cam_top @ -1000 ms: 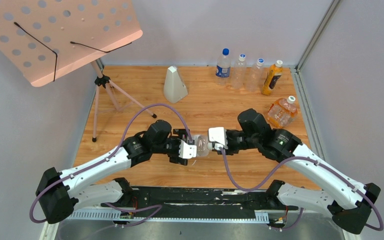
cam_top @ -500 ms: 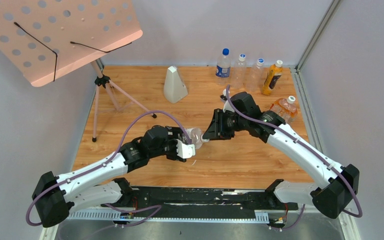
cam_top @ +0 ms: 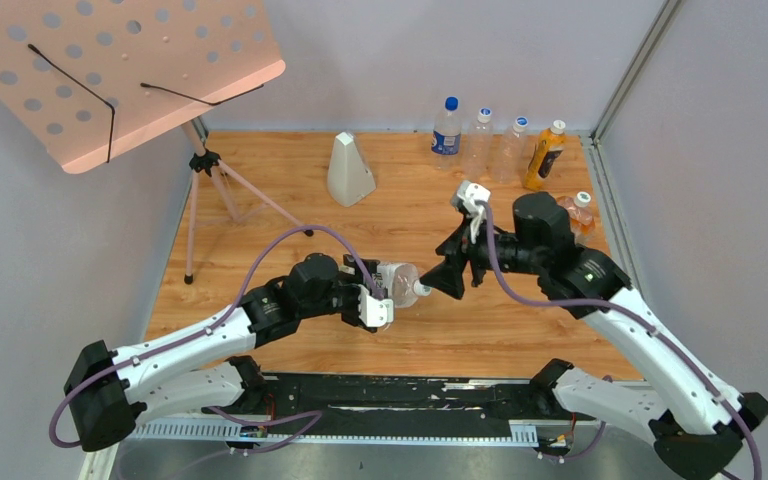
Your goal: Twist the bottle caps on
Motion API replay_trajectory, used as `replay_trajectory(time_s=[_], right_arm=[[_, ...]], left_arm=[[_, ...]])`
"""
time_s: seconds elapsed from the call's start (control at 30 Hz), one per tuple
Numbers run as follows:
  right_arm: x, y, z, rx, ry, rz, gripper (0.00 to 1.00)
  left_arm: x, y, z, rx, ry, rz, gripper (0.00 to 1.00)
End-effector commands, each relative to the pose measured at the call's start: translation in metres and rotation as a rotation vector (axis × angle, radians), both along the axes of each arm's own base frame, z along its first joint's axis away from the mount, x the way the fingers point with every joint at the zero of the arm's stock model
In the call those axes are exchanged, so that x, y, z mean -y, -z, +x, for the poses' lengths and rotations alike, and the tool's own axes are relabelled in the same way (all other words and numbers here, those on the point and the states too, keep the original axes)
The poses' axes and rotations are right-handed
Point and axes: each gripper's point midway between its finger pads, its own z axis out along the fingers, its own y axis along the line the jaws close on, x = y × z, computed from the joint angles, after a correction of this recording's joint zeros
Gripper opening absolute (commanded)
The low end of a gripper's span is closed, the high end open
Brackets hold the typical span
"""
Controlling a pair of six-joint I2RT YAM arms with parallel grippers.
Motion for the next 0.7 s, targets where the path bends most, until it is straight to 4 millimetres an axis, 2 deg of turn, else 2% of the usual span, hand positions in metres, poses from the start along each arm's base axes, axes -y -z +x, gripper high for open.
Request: replay_trajectory(time_s=[0.0, 0.17, 0.37, 0.67], right_arm=[[0.004, 0.003, -0.025, 0.423, -0.336, -0.109, 0.72], [0.01, 0.034, -0.033, 0.573, -0.476, -0.29, 0.72], [0.0, 0.042, -0.033, 0.664, -0.548, -0.349, 0.67], [-0.007, 0.053, -0.034, 0.692, -0.593, -0.403, 0.55]], left_arm=[[0.016, -0.029, -0.004, 0.024, 0.067, -0.074, 0.0], [0.019, -0.027, -0.01, 0.007, 0.099, -0.075, 0.0], [0.02, -0.026, -0.013, -0.003, 0.12, -0.073, 0.0], [0.022, -0.029, -0.016, -0.009, 0.133, -0.085, 0.0]])
